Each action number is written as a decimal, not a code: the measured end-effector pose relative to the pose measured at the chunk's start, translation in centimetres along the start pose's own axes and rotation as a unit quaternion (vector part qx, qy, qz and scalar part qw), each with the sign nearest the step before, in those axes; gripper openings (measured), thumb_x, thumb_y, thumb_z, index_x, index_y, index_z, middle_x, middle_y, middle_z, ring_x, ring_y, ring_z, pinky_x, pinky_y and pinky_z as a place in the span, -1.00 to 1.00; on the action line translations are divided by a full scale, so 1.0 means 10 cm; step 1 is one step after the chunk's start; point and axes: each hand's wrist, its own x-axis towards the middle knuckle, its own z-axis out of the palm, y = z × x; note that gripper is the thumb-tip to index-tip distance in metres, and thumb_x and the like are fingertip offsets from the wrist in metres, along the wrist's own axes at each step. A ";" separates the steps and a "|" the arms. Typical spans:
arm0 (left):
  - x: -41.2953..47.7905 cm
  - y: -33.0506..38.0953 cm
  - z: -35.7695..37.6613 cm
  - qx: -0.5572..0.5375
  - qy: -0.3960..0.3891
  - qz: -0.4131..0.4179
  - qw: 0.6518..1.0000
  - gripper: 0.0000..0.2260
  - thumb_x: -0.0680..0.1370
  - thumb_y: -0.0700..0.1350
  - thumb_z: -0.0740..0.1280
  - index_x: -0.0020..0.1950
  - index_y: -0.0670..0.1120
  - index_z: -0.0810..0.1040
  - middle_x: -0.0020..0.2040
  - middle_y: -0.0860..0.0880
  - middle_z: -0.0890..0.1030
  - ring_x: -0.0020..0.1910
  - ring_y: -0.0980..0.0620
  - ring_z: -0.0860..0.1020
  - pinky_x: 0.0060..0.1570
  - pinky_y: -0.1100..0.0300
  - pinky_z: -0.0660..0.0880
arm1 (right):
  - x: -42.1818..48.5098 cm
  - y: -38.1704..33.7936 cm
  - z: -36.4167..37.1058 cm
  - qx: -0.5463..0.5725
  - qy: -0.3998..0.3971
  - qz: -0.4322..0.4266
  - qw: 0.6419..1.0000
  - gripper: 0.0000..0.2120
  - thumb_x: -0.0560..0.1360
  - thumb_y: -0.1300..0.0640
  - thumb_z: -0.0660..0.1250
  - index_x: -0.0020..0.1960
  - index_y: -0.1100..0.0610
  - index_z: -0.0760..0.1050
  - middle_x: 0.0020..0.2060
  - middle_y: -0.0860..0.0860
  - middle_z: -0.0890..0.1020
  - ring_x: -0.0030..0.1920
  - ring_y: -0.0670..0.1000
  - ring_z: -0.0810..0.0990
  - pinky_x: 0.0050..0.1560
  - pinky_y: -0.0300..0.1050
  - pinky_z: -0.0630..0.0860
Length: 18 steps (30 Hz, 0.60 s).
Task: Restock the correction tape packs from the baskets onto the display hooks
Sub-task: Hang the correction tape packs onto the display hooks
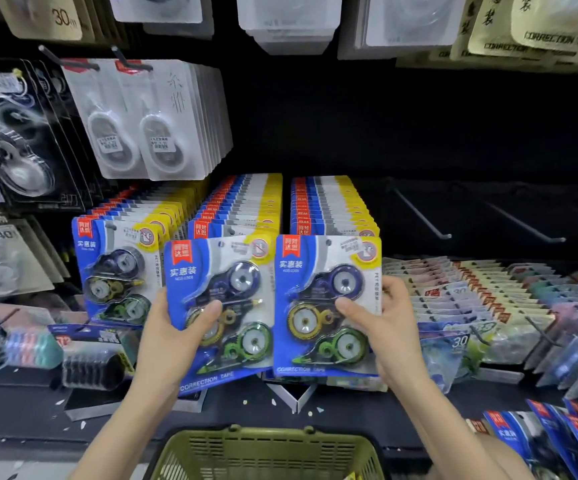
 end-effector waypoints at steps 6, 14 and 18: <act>0.14 0.04 -0.08 0.013 0.043 0.033 0.998 -0.54 0.47 -0.10 0.45 0.36 0.00 0.46 0.26 0.04 0.59 0.25 -0.03 0.55 0.28 -0.07 0.46 | 0.22 -0.04 -0.12 -0.067 0.026 -0.031 0.997 -0.59 0.39 0.26 0.54 0.05 -0.02 0.40 -0.02 -0.06 0.66 -0.05 -0.14 0.66 -0.06 -0.17 0.57; 0.15 0.04 -0.08 0.028 0.043 0.036 0.998 -0.53 0.40 0.01 0.46 0.29 0.04 0.48 0.21 0.05 0.61 0.21 -0.02 0.57 0.28 -0.16 0.46 | 0.34 0.08 -0.10 -0.062 0.033 -0.023 0.997 -0.55 0.37 0.28 0.55 0.13 0.02 0.42 -0.01 -0.10 0.66 -0.04 -0.17 0.66 -0.02 -0.13 0.57; 0.14 0.03 -0.09 0.027 0.042 0.038 0.998 -0.43 0.34 0.07 0.45 0.34 0.04 0.46 0.21 0.11 0.61 0.21 0.04 0.57 0.29 -0.14 0.46 | 0.34 0.11 -0.08 -0.031 0.044 -0.023 0.998 -0.56 0.37 0.31 0.53 0.15 0.05 0.44 -0.02 -0.08 0.68 -0.04 -0.12 0.68 -0.03 -0.11 0.58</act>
